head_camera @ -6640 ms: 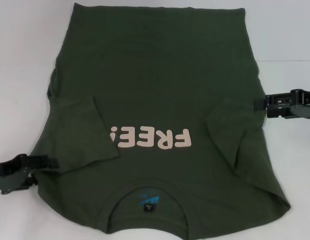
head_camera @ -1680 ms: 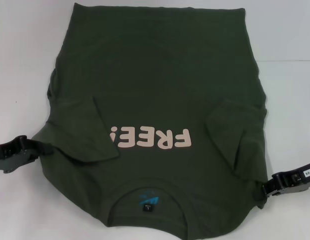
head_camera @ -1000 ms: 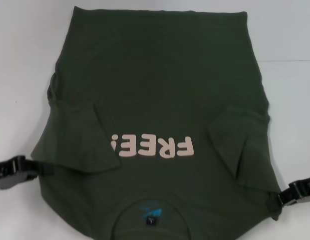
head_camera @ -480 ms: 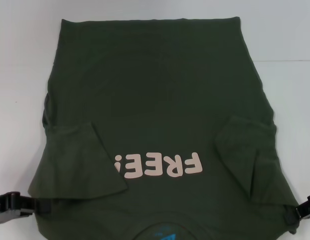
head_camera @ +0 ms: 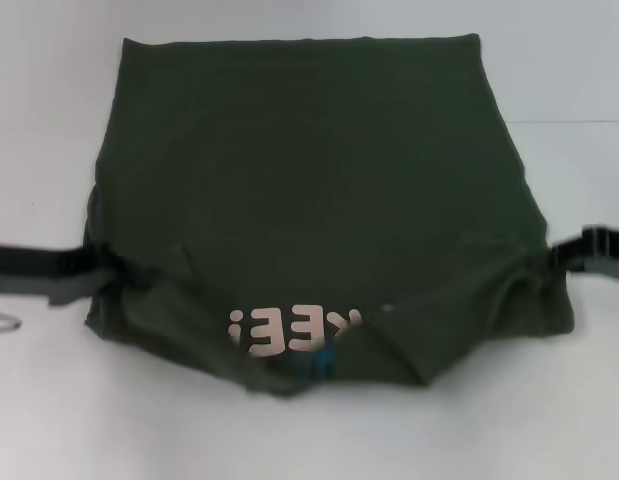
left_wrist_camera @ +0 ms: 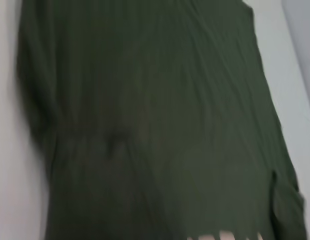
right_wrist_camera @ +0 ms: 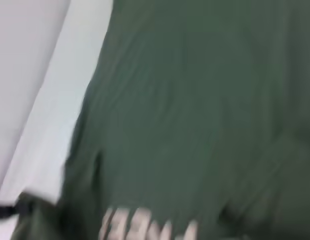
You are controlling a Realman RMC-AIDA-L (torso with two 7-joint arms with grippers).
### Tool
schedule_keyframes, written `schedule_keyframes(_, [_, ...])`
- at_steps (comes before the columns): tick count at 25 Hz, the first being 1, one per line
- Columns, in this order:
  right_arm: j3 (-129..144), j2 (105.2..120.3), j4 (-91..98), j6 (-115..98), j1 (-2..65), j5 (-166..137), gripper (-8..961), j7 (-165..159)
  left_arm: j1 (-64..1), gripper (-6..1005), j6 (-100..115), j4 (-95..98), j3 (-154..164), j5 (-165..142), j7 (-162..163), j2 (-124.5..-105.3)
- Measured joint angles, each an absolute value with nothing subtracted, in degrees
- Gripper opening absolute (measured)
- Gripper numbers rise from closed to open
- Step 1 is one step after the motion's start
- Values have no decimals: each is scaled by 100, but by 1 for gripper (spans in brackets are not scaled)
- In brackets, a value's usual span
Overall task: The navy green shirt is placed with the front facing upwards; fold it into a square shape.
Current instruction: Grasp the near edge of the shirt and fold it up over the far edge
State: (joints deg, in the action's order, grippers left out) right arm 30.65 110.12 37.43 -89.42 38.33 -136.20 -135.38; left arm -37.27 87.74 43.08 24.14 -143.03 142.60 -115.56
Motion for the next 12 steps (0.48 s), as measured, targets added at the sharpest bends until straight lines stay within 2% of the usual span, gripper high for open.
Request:
schedule_keyframes(6, [3148,11217,3723,-7307,4054,-13395,38,-13534,-4375,29,7475,3875,2930,-14331,14673,-11464])
schedule_keyframes(9, [3217,11315,3733,-6680,4227,-13396,37,-13524,-4577,30,6878,3728,3083,-14332,14763,-11478])
schedule_keyframes(12, [3391,11350,3732,-6074,4381,-13400,37,-13555,-4661,30,6242,3682,3275,-14330,14843,-11536])
